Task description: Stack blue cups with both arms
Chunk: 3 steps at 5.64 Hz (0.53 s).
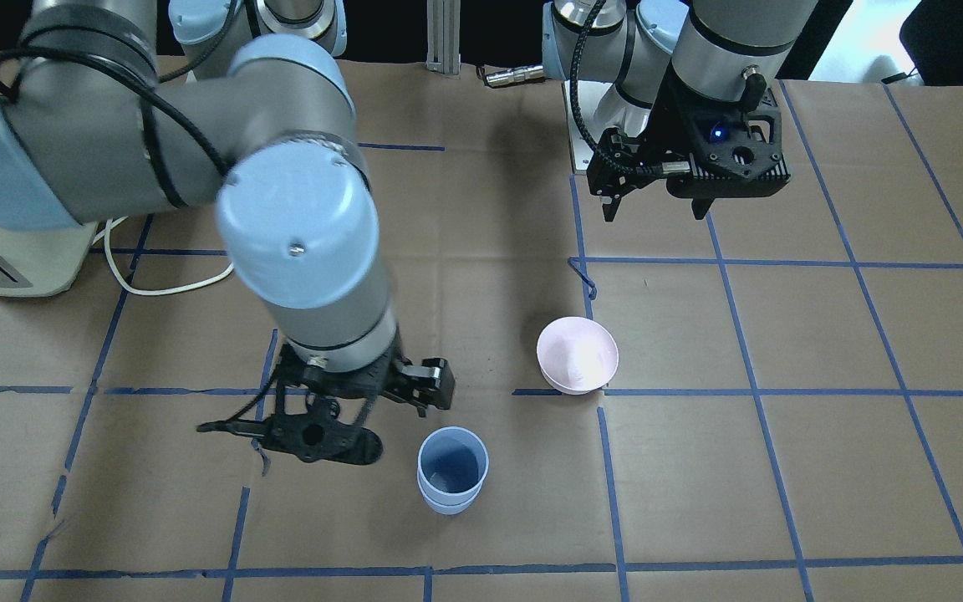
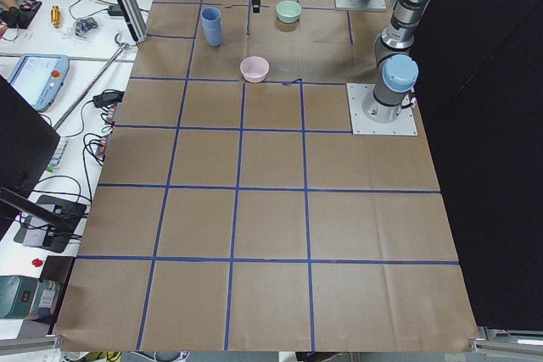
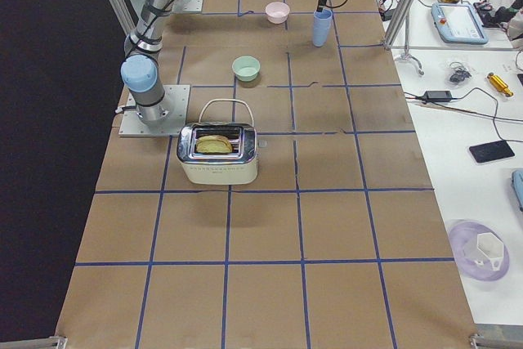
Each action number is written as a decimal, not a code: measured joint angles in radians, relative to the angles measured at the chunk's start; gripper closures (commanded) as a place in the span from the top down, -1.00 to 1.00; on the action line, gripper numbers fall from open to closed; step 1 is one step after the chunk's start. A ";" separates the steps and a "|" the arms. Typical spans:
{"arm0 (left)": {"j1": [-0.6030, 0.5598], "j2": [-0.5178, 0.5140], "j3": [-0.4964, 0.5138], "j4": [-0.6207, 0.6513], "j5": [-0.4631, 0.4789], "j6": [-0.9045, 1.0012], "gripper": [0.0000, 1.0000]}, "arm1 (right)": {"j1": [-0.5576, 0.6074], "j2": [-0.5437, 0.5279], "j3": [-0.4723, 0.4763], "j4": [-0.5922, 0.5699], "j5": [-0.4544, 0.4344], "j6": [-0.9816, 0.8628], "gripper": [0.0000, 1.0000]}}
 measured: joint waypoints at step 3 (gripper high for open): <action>0.000 0.000 0.000 0.000 0.001 0.000 0.98 | -0.152 -0.306 0.297 0.081 -0.017 -0.204 0.99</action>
